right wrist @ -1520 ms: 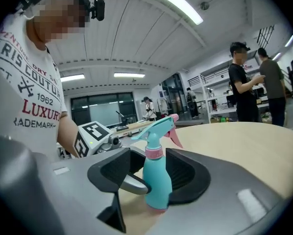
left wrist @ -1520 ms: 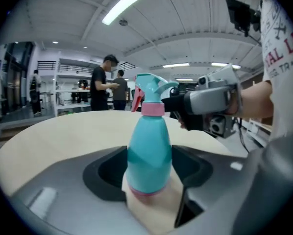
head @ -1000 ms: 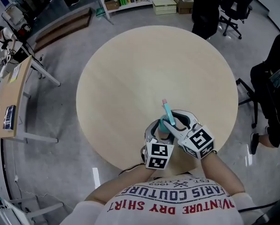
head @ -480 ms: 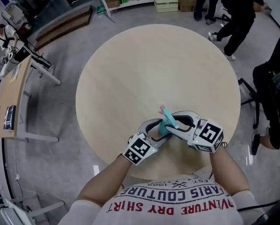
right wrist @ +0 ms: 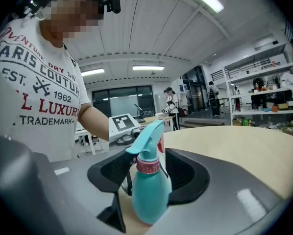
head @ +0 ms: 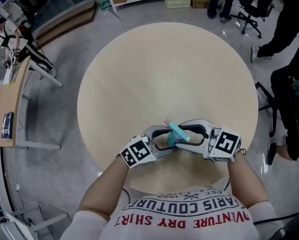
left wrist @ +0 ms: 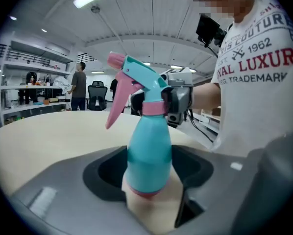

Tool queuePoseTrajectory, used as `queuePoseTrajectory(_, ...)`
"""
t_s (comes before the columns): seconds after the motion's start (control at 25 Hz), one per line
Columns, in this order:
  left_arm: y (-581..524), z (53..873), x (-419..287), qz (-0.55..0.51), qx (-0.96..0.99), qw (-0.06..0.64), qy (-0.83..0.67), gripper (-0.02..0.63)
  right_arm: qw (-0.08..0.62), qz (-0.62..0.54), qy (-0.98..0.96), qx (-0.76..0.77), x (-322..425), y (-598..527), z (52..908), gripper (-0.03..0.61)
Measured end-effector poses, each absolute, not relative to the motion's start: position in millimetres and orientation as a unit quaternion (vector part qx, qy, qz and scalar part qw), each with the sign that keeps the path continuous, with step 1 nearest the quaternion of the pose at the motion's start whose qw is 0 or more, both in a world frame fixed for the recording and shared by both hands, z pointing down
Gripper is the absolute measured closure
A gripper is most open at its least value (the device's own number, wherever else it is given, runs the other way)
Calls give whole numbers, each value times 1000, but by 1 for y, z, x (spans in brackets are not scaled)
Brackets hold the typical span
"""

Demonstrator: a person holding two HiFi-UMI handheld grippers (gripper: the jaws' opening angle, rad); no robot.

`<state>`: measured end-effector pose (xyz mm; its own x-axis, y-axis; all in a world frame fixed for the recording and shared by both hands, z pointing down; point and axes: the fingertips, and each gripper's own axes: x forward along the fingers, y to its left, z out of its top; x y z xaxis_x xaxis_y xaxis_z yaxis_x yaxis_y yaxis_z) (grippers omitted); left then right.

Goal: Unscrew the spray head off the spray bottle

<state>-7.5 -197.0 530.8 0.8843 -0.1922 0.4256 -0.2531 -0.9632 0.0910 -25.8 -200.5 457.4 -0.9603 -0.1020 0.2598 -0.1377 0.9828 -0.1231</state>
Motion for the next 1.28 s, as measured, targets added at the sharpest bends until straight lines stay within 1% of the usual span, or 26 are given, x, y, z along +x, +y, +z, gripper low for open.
queuePoseTrajectory(0.04,-198,531,-7,206,967,76,-128,333,119,76,-987,72,-24,-201,455,343)
queuePoseTrajectory(0.12,-198,531,-6,201,963,83,-160,333,102,86,-985,105,-16,-202,450,319)
queuePoseTrajectory(0.28,-202,531,-8,194,938,101,-271,333,89,95,-968,215,-4,-208,448,314)
queuePoseTrajectory(0.48,-204,532,-2,198,881,118,-412,333,116,95,-939,310,3,-209,463,314)
queuePoseTrajectory(0.56,-202,531,1,203,866,120,-440,333,128,82,-933,325,0,-208,463,337)
queuePoseTrajectory(0.68,-199,531,1,203,851,129,-467,333,148,52,-924,348,-6,-207,461,446)
queuePoseTrajectory(0.88,-197,533,-1,203,844,135,-478,333,167,30,-919,355,-10,-206,464,446)
queuePoseTrajectory(1.0,-196,534,-2,199,858,128,-457,333,168,27,-923,345,-11,-205,464,446)
queuePoseTrajectory(1.12,-194,534,0,203,889,112,-395,334,157,51,-939,301,-8,-203,464,451)
queuePoseTrajectory(1.28,-188,532,-3,216,931,88,-281,334,143,76,-968,193,-12,-196,462,453)
